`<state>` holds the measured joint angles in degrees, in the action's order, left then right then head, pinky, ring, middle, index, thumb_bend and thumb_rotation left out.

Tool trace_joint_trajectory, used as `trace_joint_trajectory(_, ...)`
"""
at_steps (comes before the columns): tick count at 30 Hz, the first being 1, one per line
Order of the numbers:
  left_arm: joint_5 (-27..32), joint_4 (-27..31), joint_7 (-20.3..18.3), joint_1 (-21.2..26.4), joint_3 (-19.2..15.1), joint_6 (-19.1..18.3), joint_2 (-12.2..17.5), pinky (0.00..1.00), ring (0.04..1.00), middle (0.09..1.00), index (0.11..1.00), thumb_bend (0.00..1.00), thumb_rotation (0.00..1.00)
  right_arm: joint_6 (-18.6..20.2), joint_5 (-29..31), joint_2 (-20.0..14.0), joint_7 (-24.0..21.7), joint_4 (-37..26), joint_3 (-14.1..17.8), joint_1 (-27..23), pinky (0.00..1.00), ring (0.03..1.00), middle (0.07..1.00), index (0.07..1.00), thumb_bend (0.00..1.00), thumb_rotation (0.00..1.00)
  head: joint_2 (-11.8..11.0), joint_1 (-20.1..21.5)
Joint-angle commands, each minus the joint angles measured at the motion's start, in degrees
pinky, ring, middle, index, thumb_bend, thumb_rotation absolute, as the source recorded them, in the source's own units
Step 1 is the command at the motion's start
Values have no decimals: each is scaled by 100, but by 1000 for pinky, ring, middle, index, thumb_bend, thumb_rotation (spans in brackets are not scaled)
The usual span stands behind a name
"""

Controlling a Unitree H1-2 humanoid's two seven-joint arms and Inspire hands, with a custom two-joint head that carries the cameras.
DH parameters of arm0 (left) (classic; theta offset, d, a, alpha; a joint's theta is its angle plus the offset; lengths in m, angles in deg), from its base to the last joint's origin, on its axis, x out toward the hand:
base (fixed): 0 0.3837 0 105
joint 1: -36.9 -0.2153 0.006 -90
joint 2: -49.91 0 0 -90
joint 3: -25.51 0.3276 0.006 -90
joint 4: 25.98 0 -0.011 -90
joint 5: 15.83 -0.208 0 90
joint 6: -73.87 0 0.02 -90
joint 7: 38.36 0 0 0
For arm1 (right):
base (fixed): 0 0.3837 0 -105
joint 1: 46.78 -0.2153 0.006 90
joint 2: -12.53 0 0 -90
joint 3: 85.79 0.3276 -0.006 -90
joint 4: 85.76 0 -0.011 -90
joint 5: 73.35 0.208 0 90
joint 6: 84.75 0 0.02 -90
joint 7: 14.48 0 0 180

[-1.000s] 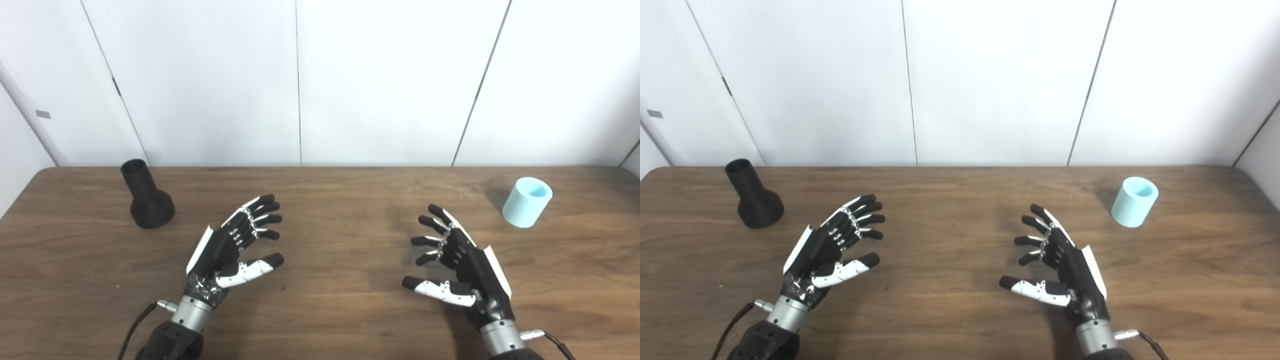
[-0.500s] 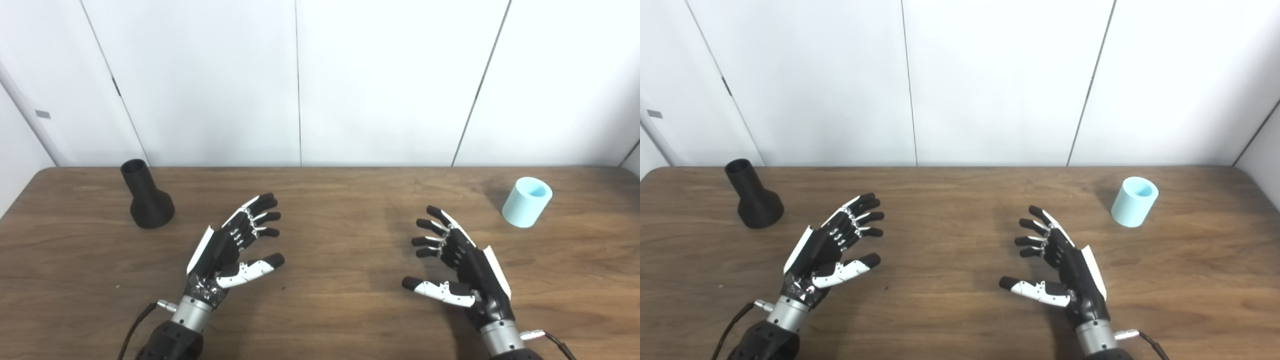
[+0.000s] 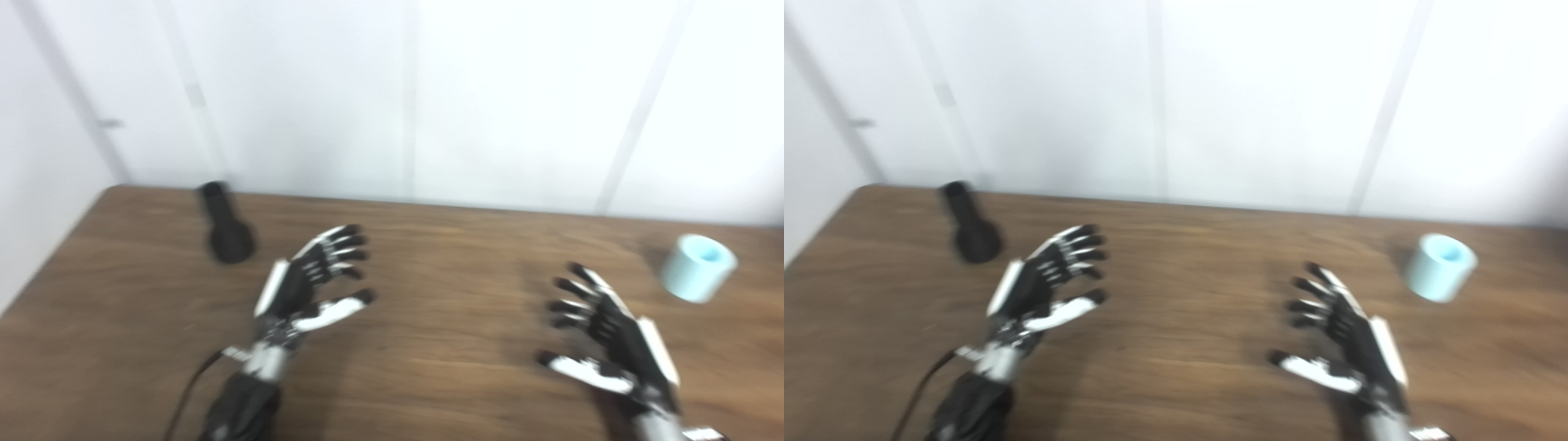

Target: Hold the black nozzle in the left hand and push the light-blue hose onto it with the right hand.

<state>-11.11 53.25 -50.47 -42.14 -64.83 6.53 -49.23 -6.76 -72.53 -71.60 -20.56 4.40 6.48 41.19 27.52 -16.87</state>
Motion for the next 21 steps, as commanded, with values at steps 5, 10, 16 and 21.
trace_joint_trajectory(5, -198, -355, 228, -126, 40, 154, -147, 663, 759, 812, 827, 717, 196, 210, 182, -11, 30, -503, 100, -135, 565, 701, 821, 897, 760, 6, -88, -156)
trace_joint_trajectory(10, -756, 385, 687, -264, -241, -352, 93, 700, 788, 817, 809, 754, 237, 389, 285, 39, 31, -731, 101, -133, 539, 682, 813, 892, 749, 0, -118, -143)
trace_joint_trajectory(16, -1051, 992, 1002, -442, -797, -884, 573, 725, 771, 798, 798, 704, 263, 537, 194, 73, 78, -910, 62, -143, 525, 681, 820, 900, 729, 0, -152, -187)
trace_joint_trajectory(21, -1071, 1033, 1309, -512, -1111, -979, 738, 634, 707, 750, 777, 696, 217, 604, 243, 60, 63, -987, 71, -154, 514, 682, 821, 902, 733, 0, -174, -256)
